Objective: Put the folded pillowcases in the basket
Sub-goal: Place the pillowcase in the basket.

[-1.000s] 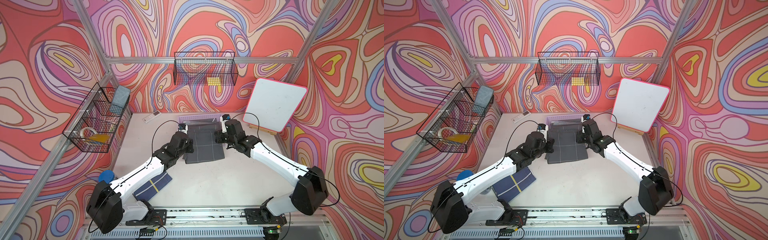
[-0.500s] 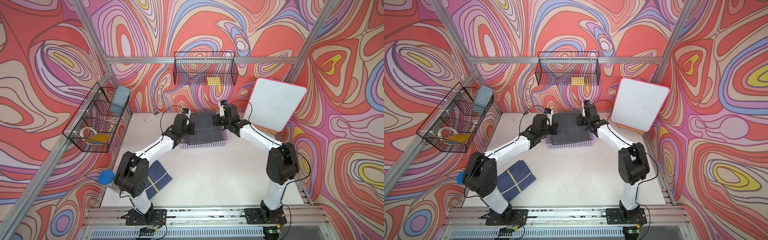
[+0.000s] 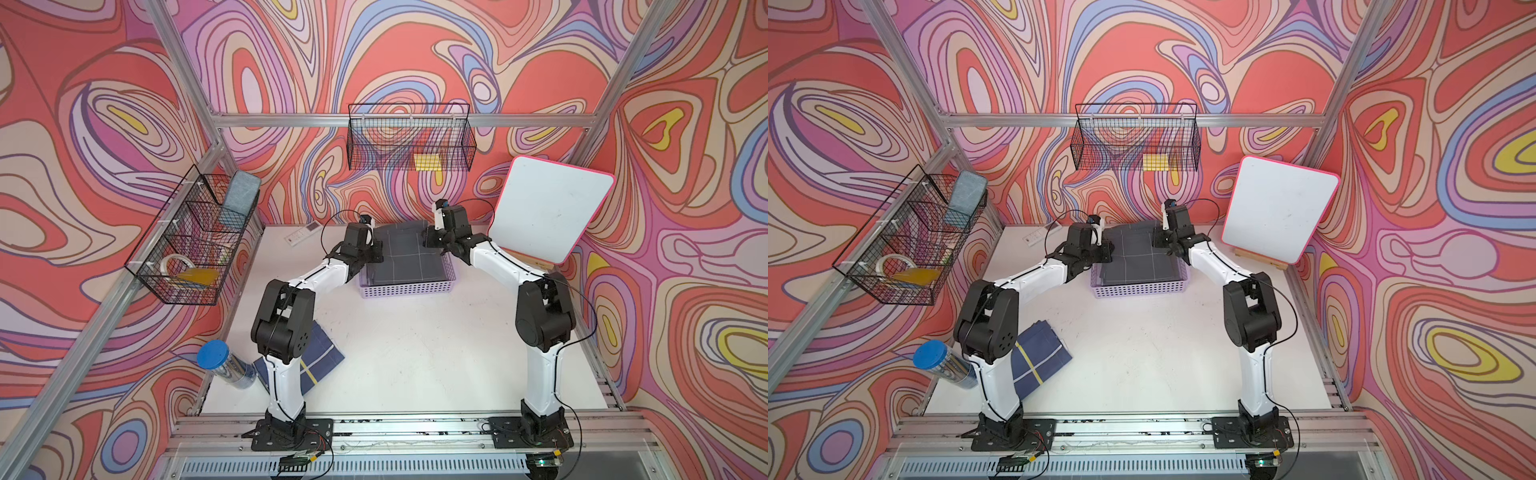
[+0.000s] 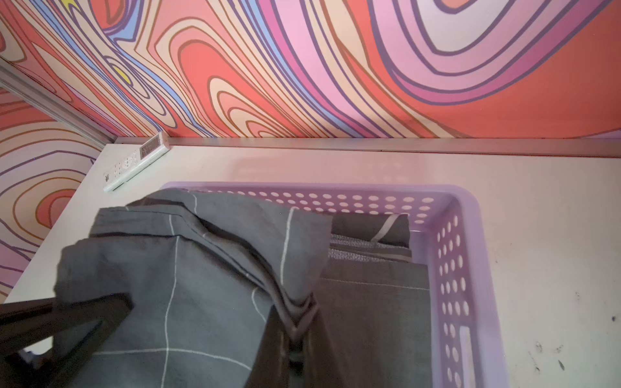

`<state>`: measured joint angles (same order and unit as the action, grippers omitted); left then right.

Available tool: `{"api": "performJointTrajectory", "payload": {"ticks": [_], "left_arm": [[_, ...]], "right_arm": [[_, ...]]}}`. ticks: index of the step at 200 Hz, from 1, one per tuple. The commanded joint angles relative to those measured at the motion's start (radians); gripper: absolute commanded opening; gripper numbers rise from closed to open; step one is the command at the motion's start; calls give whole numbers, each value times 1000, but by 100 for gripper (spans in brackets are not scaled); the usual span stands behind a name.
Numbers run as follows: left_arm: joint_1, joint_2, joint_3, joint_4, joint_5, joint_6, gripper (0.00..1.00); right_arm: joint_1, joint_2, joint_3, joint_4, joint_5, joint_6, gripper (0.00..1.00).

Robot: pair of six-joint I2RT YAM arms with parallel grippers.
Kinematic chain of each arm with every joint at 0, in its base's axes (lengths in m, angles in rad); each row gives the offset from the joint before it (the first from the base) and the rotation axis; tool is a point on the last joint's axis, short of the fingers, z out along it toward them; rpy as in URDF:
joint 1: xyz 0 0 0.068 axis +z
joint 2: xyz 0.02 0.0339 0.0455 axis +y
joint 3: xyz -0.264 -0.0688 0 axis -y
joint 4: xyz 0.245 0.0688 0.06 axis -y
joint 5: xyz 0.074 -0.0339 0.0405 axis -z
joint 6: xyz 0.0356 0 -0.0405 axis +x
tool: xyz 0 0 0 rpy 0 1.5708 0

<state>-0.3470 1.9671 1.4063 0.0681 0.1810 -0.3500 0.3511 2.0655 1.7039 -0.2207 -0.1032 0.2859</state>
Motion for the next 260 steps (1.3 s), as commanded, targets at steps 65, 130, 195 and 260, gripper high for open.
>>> {"api": "performJointTrajectory", "payload": {"ticks": [65, 130, 195, 260], "left_arm": [[42, 70, 75, -41, 107, -78, 54], [46, -81, 45, -136, 10, -86, 97], [46, -407, -218, -181, -33, -147, 99], [46, -789, -528, -288, -98, -184, 99]], "right_arm": [[-23, 74, 49, -13, -22, 41, 22], [-24, -20, 27, -72, 31, 22, 54], [-9, -249, -161, -117, -159, 48, 61], [204, -376, -336, -83, -249, 77, 65]]}}
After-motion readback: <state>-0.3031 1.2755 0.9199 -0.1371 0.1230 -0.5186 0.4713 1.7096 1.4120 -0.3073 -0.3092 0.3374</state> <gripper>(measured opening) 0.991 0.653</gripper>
